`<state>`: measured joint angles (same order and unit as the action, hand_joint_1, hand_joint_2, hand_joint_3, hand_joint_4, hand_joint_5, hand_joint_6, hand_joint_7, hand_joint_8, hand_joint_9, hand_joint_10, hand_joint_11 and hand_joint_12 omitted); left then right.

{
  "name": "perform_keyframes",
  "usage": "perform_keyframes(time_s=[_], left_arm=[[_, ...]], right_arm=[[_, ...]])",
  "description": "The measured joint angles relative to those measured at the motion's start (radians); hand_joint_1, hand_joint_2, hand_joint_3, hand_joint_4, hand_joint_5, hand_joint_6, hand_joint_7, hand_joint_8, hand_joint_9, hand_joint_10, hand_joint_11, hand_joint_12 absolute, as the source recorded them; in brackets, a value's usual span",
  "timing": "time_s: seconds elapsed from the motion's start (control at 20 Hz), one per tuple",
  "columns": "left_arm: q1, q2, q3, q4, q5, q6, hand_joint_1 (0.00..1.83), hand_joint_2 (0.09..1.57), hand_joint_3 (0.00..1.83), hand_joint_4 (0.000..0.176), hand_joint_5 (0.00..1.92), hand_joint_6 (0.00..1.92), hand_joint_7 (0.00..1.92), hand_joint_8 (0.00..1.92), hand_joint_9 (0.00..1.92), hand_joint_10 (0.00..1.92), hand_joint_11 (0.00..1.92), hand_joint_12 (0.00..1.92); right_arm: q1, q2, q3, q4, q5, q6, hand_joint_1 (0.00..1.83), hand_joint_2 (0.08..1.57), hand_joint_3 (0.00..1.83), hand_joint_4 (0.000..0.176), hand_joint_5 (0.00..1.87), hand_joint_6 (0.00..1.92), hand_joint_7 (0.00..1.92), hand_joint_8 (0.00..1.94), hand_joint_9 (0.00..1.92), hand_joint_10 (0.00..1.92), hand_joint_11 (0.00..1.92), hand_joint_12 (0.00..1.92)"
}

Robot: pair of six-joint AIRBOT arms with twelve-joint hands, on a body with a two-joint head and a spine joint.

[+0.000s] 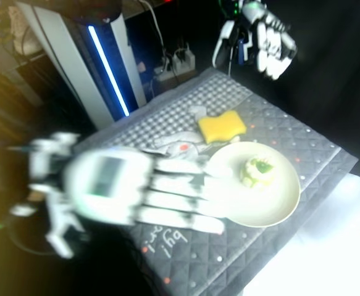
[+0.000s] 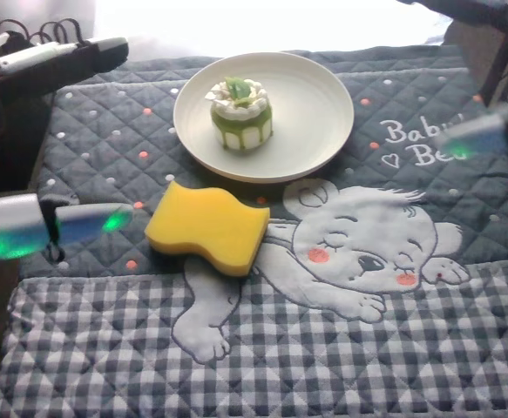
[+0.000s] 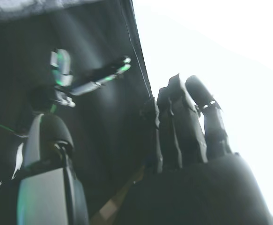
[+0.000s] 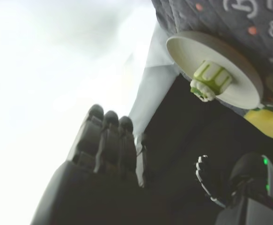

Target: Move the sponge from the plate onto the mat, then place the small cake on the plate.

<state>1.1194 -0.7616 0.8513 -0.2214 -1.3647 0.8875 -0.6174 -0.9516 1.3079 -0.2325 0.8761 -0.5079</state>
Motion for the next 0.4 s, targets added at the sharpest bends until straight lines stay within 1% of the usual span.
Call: perform_keyframes(time_s=[0.05,0.1,0.15,0.2,0.25,0.3,0.35,0.4], left_arm=[[0.017,0.000,-0.006,-0.015,-0.011,0.000,0.85,0.89,0.00,0.000,0.34,0.00,0.38,0.00,0.45,0.01,0.00,1.22],[0.043,0.000,-0.009,-0.035,-0.034,0.000,0.86,0.90,0.00,0.000,0.33,0.00,0.37,0.00,0.44,0.01,0.00,1.22],[0.055,0.000,-0.018,-0.059,-0.050,-0.001,0.84,0.90,0.00,0.000,0.33,0.00,0.35,0.00,0.44,0.01,0.00,1.25],[0.061,0.002,-0.018,-0.063,-0.059,-0.005,0.84,0.89,0.00,0.000,0.33,0.00,0.36,0.00,0.44,0.01,0.00,1.27],[0.067,0.002,-0.018,-0.063,-0.076,-0.009,0.83,0.90,0.00,0.000,0.32,0.00,0.35,0.00,0.44,0.01,0.00,1.27],[0.069,0.005,-0.018,-0.058,-0.086,-0.010,0.77,0.90,0.00,0.001,0.27,0.00,0.33,0.00,0.42,0.00,0.00,1.24],[0.069,0.005,-0.018,-0.058,-0.092,-0.010,0.73,0.90,0.00,0.019,0.21,0.00,0.32,0.00,0.41,0.00,0.00,1.19],[0.069,0.005,-0.018,-0.060,-0.103,-0.010,0.68,0.92,0.01,0.059,0.12,0.00,0.30,0.00,0.37,0.00,0.00,1.15]], right_arm=[[-0.072,0.013,-0.032,0.053,0.065,-0.021,0.73,0.88,0.01,0.156,0.00,0.00,0.05,0.00,0.01,0.00,0.01,0.00],[-0.156,0.024,-0.063,0.104,0.142,-0.025,0.74,0.87,0.00,0.169,0.01,0.00,0.05,0.00,0.00,0.00,0.00,0.00],[-0.209,0.030,-0.081,0.142,0.198,-0.026,0.77,0.87,0.00,0.134,0.03,0.01,0.06,0.01,0.00,0.00,0.00,0.00],[-0.266,0.044,-0.105,0.189,0.270,-0.026,0.80,0.86,0.00,0.139,0.03,0.01,0.05,0.00,0.00,0.00,0.00,0.00],[-0.317,0.061,-0.126,0.238,0.338,-0.027,0.77,0.87,0.00,0.153,0.03,0.01,0.04,0.00,0.00,0.00,0.00,0.00],[-0.369,0.076,-0.146,0.287,0.406,-0.028,0.77,0.85,0.00,0.153,0.05,0.00,0.09,0.00,0.04,0.01,0.00,0.00],[-0.406,0.090,-0.161,0.322,0.458,-0.029,0.77,0.83,0.00,0.154,0.07,0.01,0.10,0.01,0.06,0.01,0.00,0.00],[-0.452,0.102,-0.179,0.364,0.528,-0.029,0.80,0.80,0.00,0.139,0.12,0.01,0.13,0.00,0.09,0.01,0.00,0.00]])
